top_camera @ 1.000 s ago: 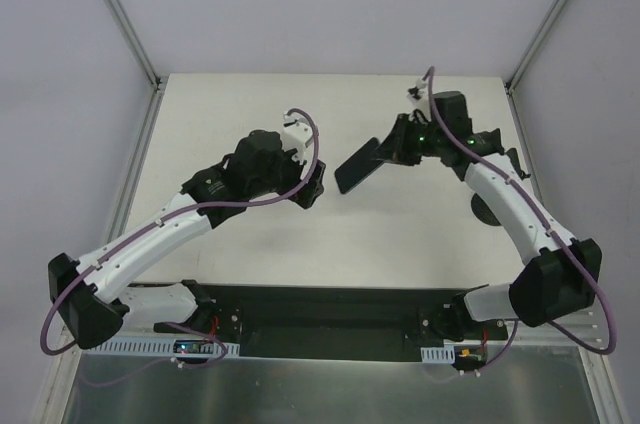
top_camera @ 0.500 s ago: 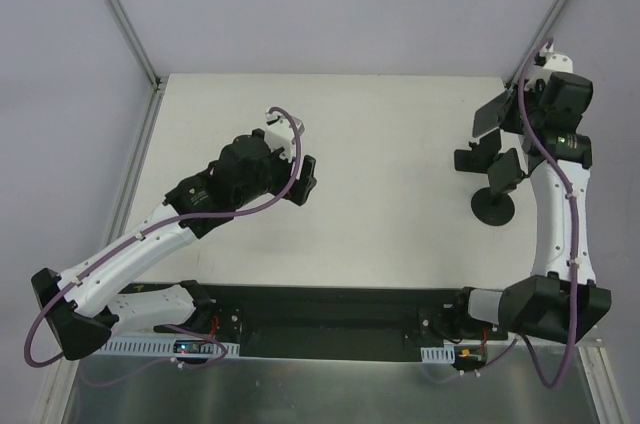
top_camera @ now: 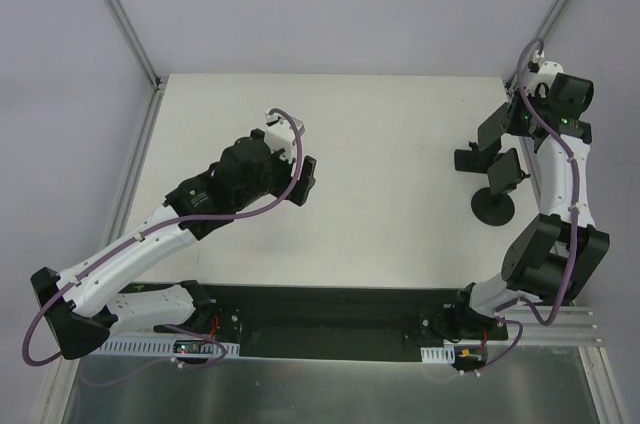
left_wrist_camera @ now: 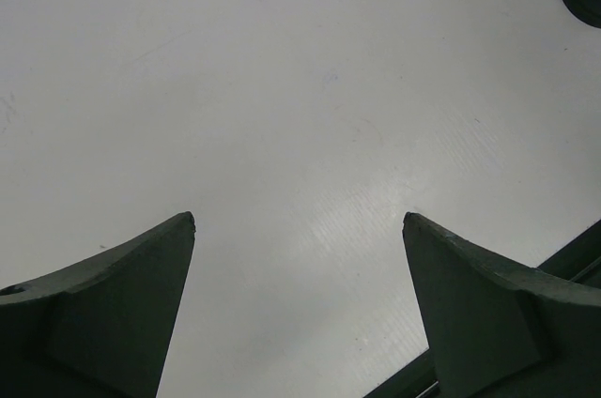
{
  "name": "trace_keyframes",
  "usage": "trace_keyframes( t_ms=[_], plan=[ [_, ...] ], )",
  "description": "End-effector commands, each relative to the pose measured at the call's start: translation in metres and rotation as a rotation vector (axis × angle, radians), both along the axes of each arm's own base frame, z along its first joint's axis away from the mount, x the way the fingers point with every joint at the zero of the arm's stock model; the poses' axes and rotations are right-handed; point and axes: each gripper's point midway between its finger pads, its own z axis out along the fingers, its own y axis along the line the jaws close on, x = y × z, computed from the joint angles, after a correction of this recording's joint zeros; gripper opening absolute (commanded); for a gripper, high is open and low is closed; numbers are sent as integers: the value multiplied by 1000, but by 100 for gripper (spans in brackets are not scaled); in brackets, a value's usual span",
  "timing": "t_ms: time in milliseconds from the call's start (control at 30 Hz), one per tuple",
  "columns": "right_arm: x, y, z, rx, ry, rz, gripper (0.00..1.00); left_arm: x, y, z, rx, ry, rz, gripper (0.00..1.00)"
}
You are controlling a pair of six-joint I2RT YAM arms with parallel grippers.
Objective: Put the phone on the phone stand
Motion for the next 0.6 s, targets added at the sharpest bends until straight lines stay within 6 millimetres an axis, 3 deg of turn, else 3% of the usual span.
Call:
trace_keyframes(
  t_ms=[0, 567],
  plan=[
    [13, -7, 23, -55, -103, 59, 0, 1, 3, 2, 16, -22, 11, 91],
    [13, -11, -24, -9, -32, 81, 0, 3, 2, -3, 31, -14, 8, 91]
  ],
)
